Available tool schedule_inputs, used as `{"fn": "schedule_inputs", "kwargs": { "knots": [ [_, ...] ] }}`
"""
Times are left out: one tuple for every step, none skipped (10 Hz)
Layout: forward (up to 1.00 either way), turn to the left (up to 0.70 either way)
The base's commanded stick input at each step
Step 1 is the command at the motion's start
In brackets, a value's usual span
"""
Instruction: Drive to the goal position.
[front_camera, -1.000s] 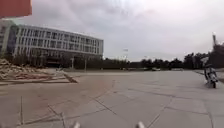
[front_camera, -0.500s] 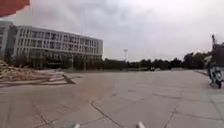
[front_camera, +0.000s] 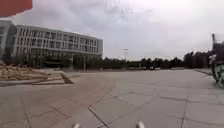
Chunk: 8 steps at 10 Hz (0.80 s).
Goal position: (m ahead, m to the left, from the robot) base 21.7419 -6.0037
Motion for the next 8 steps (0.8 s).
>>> {"fn": "schedule_inputs", "kwargs": {
  "knots": [
    [0.50,-0.18],
    [0.50,-0.23],
    [0.50,-0.24],
    [0.50,-0.25],
    [0.50,-0.25],
    [0.50,-0.25],
    [0.50,-0.25],
    [0.50,-0.25]
  ]
}}
